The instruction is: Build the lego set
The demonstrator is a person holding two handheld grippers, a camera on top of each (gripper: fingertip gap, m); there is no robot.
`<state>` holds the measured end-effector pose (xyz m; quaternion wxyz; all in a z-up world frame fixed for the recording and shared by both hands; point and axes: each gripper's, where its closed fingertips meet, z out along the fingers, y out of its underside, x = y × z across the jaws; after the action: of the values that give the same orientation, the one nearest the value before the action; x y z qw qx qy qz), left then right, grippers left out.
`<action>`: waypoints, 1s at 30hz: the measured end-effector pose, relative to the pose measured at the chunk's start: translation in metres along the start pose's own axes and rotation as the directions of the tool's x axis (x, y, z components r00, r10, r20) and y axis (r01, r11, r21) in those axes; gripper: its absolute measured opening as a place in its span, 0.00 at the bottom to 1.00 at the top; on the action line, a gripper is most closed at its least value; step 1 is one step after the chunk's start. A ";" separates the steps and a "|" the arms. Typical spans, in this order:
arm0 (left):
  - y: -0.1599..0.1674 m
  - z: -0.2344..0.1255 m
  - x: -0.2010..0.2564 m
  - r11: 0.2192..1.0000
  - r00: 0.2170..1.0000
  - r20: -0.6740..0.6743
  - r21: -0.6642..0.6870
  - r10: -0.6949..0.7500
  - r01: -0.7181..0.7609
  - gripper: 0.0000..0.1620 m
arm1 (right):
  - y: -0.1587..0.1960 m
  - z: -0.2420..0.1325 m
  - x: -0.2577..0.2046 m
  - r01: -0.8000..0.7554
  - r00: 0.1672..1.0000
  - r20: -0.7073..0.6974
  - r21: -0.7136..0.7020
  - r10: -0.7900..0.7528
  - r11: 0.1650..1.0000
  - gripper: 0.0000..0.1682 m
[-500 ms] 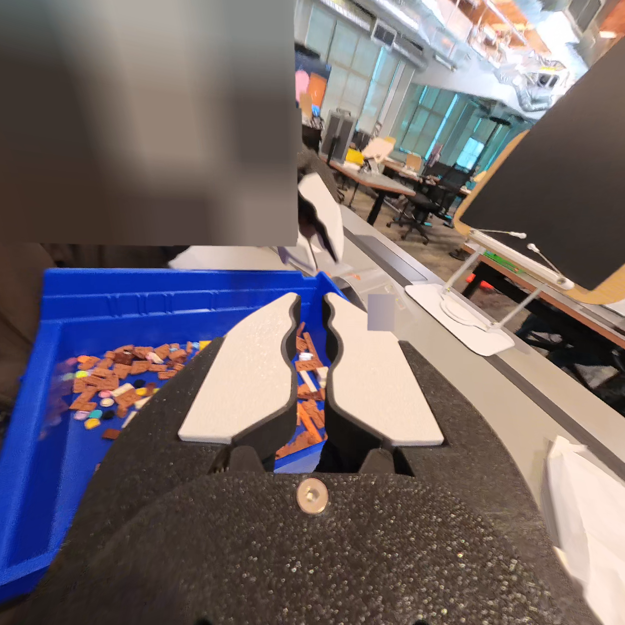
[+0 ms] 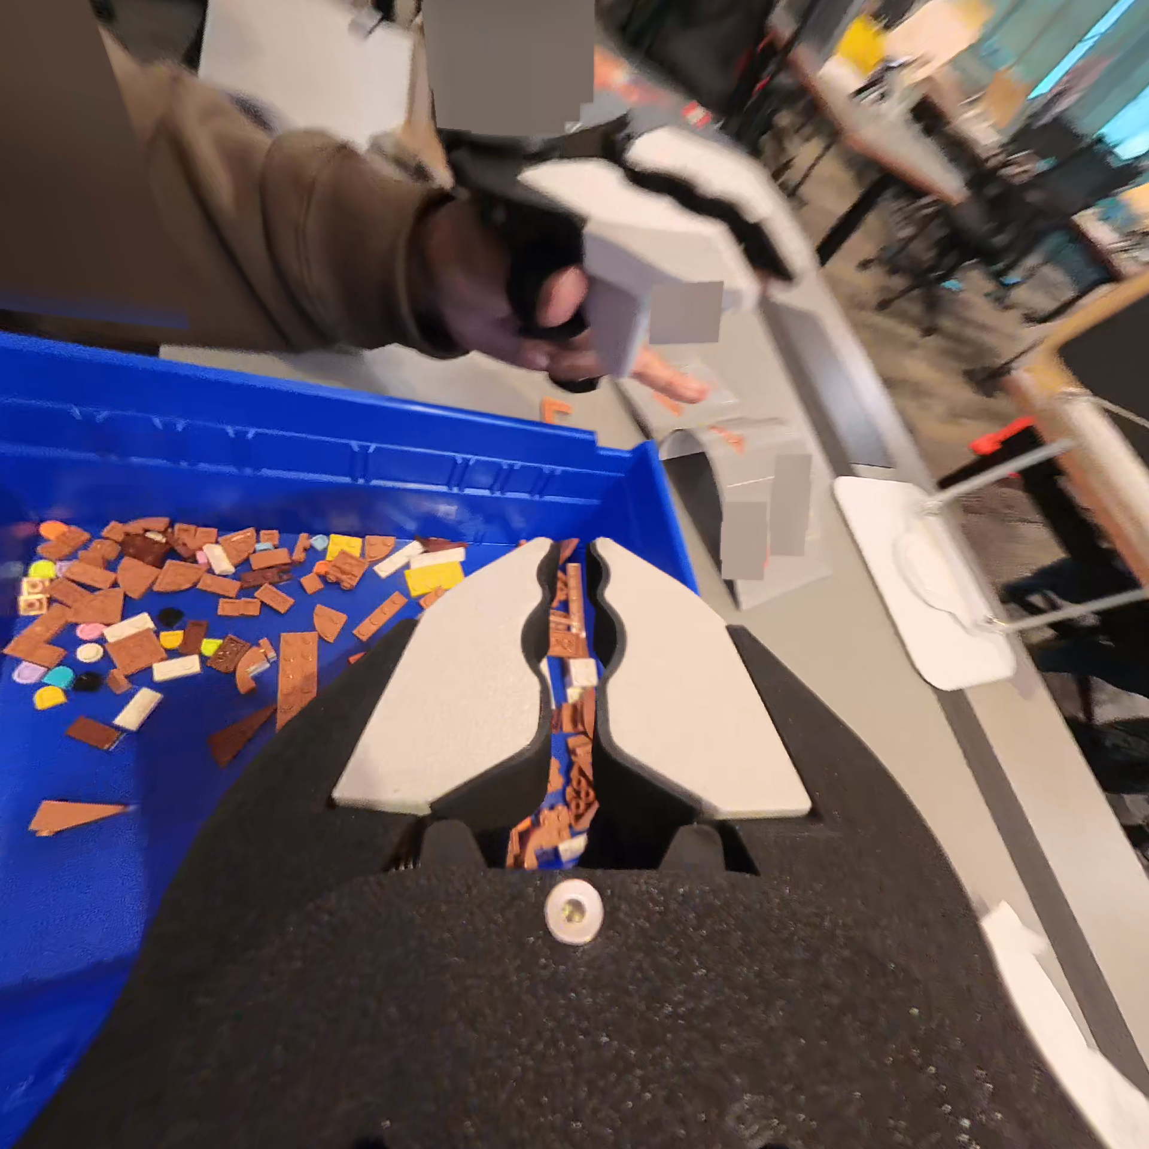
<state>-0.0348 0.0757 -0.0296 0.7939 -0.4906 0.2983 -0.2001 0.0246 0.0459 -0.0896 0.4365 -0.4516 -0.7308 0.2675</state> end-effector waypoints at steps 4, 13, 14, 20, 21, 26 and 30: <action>-0.003 0.000 -0.007 0.998 0.999 0.021 0.042 -0.039 0.038 0.26 | 0.003 0.025 -0.011 0.024 0.997 0.072 -0.045 -0.020 0.999 0.07; 0.018 0.005 -0.014 1.000 0.996 0.084 -0.014 -0.020 0.021 0.29 | 0.029 0.049 -0.065 0.196 0.910 0.400 -0.189 -0.107 0.962 0.08; 0.018 0.006 -0.012 1.000 0.997 0.079 -0.006 -0.008 0.008 0.28 | 0.034 0.050 -0.071 0.229 0.892 0.436 -0.204 -0.121 0.952 0.08; 0.012 0.005 -0.011 0.998 0.992 0.111 0.021 0.058 -0.060 0.26 | 0.052 0.052 -0.079 0.334 0.837 0.523 -0.259 -0.159 0.906 0.07; 0.012 0.005 -0.008 0.998 0.995 0.093 0.028 0.047 -0.050 0.26 | 0.053 0.051 -0.077 0.343 0.834 0.527 -0.258 -0.166 0.903 0.07; 0.017 0.002 -0.009 0.998 0.993 0.103 -0.026 0.056 -0.054 0.16 | 0.058 0.050 -0.050 0.376 0.858 0.471 -0.304 -0.205 0.876 0.03; 0.020 -0.003 -0.016 0.994 0.985 0.140 -0.067 0.099 -0.091 0.14 | 0.065 0.066 -0.021 0.306 0.910 0.384 -0.362 -0.159 0.881 0.01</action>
<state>-0.0481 0.0923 -0.0437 0.8067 -0.5126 0.2696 -0.1172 -0.0015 0.0564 -0.1801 0.2262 -0.3876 -0.8847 0.1258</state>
